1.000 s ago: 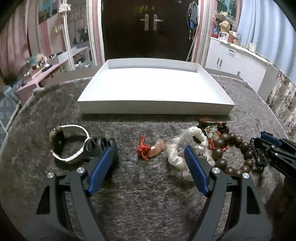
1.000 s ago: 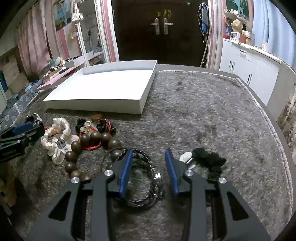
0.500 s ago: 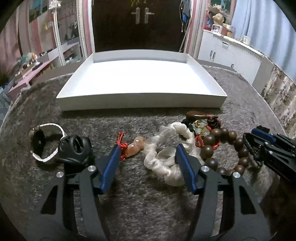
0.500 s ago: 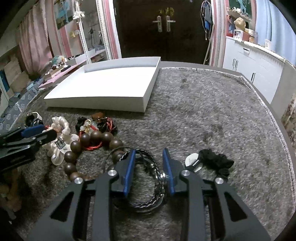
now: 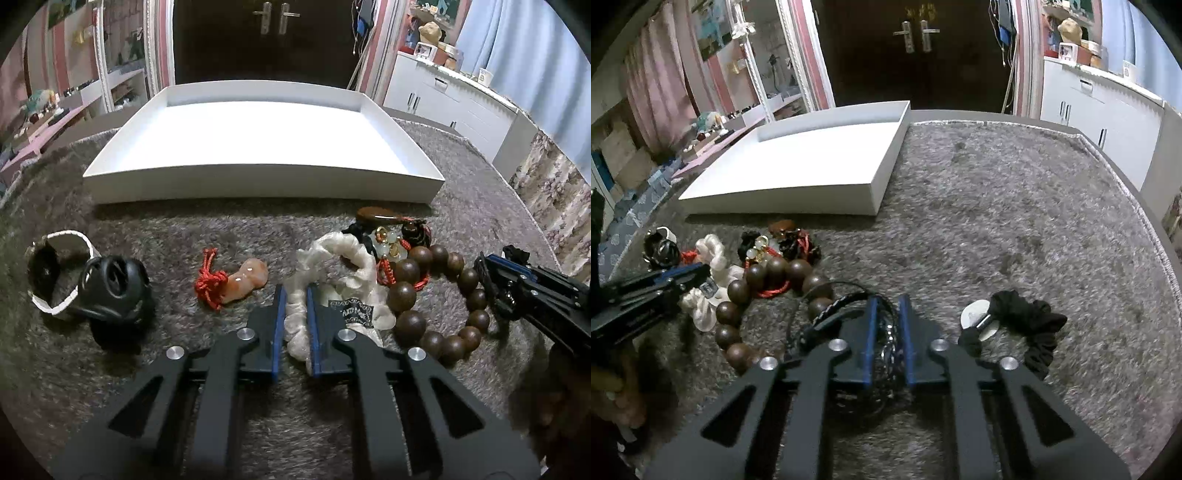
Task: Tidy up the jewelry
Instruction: 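Close the right tool on the black braided cord bracelet while the left tool closes on the white scrunchie, then carry both items to the white tray and open both tools inside it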
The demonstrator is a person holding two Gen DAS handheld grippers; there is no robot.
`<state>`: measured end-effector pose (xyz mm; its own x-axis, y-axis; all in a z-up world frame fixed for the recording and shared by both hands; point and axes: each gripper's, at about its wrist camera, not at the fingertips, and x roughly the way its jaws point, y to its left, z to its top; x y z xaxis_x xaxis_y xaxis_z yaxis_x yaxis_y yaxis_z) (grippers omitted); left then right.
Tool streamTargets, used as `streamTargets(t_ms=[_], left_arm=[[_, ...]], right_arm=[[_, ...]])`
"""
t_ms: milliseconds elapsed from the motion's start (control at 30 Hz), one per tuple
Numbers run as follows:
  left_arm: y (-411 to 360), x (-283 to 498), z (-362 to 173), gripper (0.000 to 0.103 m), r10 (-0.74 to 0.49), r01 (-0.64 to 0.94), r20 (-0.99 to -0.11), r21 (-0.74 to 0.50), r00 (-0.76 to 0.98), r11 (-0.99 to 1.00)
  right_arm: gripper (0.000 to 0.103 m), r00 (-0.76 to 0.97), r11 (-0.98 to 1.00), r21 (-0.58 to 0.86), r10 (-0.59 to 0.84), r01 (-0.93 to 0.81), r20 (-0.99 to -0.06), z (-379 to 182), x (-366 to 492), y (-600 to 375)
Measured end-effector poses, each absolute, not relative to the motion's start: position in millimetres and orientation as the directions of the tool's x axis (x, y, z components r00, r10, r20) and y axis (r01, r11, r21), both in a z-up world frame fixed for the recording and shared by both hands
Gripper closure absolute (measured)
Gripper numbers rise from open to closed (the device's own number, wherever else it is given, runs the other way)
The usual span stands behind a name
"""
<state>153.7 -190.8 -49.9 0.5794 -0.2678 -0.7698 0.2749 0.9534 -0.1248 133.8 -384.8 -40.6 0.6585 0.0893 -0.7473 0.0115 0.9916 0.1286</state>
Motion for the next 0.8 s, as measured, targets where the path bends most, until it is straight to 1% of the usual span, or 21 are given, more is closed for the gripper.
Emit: streamTargets(t_ms=[100, 400, 600, 800], left_arm=[[-191, 153, -49, 0.096, -0.273, 0.277, -0.765, -0.129, 0.584, 0.952], [-186, 141, -34, 0.098, -0.305, 0.294, -0.730, -0.148, 0.612, 0.944], [-181, 123, -12, 0.099, -0.323, 0.317, -0.686, -0.140, 0.652, 0.938], [-168, 107, 11, 0.099, -0.310, 0.304, -0.648, -0.125, 0.696, 0.944]], right_arm=[[0.099, 0.672, 0.992, 0.124, 0.088, 0.005, -0.736, -38, 130, -383], [0.100, 0.738, 0.991, 0.134, 0.089, 0.002, -0.669, -12, 111, -382], [0.100, 0.774, 0.991, 0.132, 0.084, -0.001, -0.627, 9, 98, -383], [0.100, 0.803, 0.992, 0.123, 0.084, -0.013, -0.590, 27, 87, -374]])
